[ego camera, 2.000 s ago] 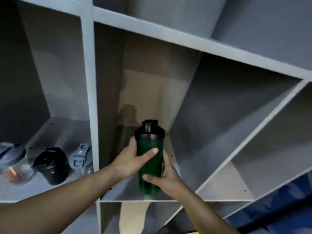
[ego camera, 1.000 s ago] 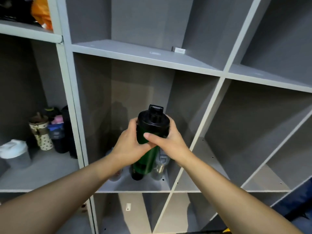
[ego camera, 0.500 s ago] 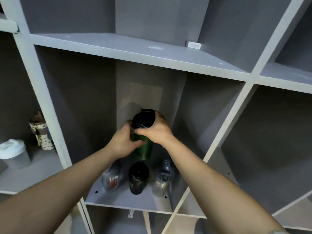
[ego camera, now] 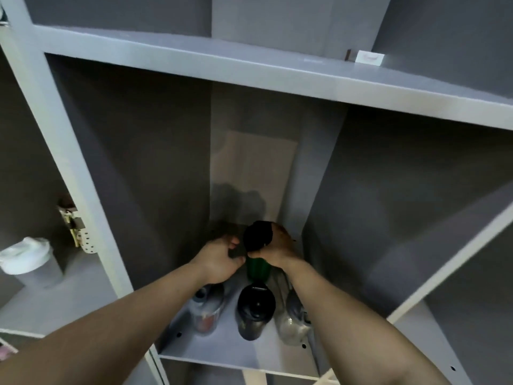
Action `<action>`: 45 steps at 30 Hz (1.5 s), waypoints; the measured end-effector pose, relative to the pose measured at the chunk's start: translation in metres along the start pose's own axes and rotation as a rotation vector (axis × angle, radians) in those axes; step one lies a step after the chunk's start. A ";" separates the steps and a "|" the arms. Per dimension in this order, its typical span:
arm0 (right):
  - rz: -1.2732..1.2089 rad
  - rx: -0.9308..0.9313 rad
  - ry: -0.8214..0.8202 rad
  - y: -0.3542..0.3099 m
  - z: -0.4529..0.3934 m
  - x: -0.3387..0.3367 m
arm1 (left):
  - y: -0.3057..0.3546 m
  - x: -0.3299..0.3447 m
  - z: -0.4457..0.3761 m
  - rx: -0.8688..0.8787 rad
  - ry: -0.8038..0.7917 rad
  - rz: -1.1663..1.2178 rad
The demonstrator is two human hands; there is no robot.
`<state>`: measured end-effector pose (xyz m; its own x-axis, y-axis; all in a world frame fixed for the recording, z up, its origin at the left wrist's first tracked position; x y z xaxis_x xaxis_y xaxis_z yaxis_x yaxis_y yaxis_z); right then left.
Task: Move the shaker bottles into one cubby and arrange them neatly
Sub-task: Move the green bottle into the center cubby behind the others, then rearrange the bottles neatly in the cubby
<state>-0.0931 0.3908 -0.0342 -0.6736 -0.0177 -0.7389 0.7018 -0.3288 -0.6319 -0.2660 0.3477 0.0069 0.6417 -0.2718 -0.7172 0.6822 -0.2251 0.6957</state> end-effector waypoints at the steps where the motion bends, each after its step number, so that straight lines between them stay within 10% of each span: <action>1: -0.002 0.011 -0.005 0.002 -0.003 0.004 | -0.006 0.002 -0.002 0.000 -0.003 -0.002; 25: 0.022 0.092 0.002 0.009 0.011 0.013 | -0.063 -0.007 0.023 -0.135 0.098 0.057; 31: -0.075 -0.075 0.040 -0.045 0.076 0.025 | -0.092 -0.005 0.053 -0.308 0.134 0.296; 45: -0.464 0.246 -0.156 0.013 0.121 0.145 | -0.119 0.036 0.088 -0.442 0.158 1.051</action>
<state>-0.2096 0.2698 -0.1211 -0.9391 0.0477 -0.3404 0.2608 -0.5462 -0.7960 -0.3552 0.2822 -0.0980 0.9819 -0.0033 0.1893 -0.1722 0.3994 0.9005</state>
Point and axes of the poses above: each hand's wrist, its own z-axis away from the middle knuckle, its own x-axis out of the palm, y = z × x, the point moved 10 cm from there along -z, towards the middle knuckle, and after that the axes turned 8 degrees about x, right-handed, at the moved point
